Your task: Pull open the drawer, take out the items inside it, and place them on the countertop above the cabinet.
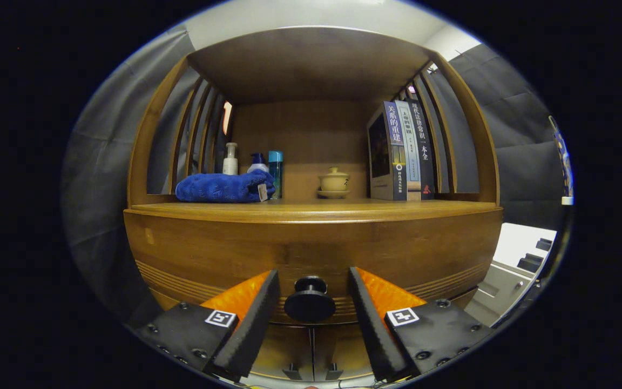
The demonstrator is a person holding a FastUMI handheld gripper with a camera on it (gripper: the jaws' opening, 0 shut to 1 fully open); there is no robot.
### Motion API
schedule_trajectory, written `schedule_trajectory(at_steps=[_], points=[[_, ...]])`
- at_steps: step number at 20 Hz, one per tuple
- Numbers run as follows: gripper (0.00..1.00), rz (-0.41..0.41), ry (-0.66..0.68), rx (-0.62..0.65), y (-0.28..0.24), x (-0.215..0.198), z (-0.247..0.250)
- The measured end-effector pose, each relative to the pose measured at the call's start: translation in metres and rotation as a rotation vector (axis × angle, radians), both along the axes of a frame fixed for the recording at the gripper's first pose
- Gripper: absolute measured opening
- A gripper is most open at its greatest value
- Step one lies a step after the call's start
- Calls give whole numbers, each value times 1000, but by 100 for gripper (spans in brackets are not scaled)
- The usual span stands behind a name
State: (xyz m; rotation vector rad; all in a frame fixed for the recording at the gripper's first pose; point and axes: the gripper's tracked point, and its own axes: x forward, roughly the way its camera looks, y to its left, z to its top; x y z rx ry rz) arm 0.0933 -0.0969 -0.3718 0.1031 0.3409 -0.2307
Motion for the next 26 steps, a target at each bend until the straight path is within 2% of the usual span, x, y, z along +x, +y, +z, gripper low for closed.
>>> schedule_trajectory(at_steps=[1, 5, 9, 26], points=[[83, 0, 5, -2, 0, -1, -3], [54, 2, 10, -26, 0, 2, -5], [42, 2, 36, -44, 0, 2, -7], [42, -21, 151, -74, 29, -110, 28]])
